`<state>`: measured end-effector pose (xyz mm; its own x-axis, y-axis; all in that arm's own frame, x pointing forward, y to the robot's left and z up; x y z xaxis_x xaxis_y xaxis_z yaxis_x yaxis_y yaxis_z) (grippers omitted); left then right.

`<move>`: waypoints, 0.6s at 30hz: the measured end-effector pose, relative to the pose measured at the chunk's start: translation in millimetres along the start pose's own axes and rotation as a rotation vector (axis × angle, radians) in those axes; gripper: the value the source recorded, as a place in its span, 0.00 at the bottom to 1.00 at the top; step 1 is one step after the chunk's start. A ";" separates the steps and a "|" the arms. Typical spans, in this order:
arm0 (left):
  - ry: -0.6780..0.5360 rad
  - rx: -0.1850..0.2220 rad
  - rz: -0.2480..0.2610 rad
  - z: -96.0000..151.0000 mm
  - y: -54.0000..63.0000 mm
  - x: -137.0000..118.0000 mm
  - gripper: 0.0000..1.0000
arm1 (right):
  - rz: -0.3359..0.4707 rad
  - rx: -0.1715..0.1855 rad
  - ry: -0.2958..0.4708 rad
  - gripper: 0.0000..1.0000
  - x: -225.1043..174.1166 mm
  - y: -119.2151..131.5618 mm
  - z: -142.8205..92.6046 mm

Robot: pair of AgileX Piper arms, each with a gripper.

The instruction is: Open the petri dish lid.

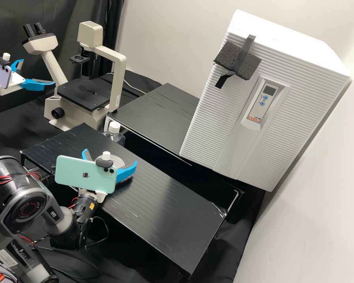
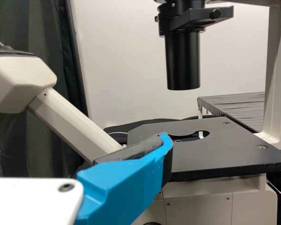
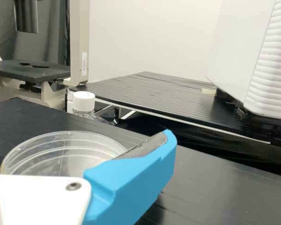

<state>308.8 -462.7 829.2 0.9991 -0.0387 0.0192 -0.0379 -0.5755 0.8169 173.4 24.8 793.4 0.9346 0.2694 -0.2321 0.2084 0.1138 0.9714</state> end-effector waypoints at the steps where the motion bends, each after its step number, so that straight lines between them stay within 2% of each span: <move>1: 0.000 0.000 0.000 0.0 0.0 0.0 1.00 | 0.004 -0.003 -0.002 1.00 0.1 0.2 0.1; 18: 0.000 0.000 0.000 0.0 0.0 0.0 1.00 | 0.040 -0.019 -0.030 1.00 0.7 2.9 1.7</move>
<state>308.8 -462.7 829.2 0.9991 -0.0387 0.0192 -0.0379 -0.5755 0.8169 175.2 23.7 796.1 0.9505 0.2453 -0.1908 0.1652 0.1212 0.9788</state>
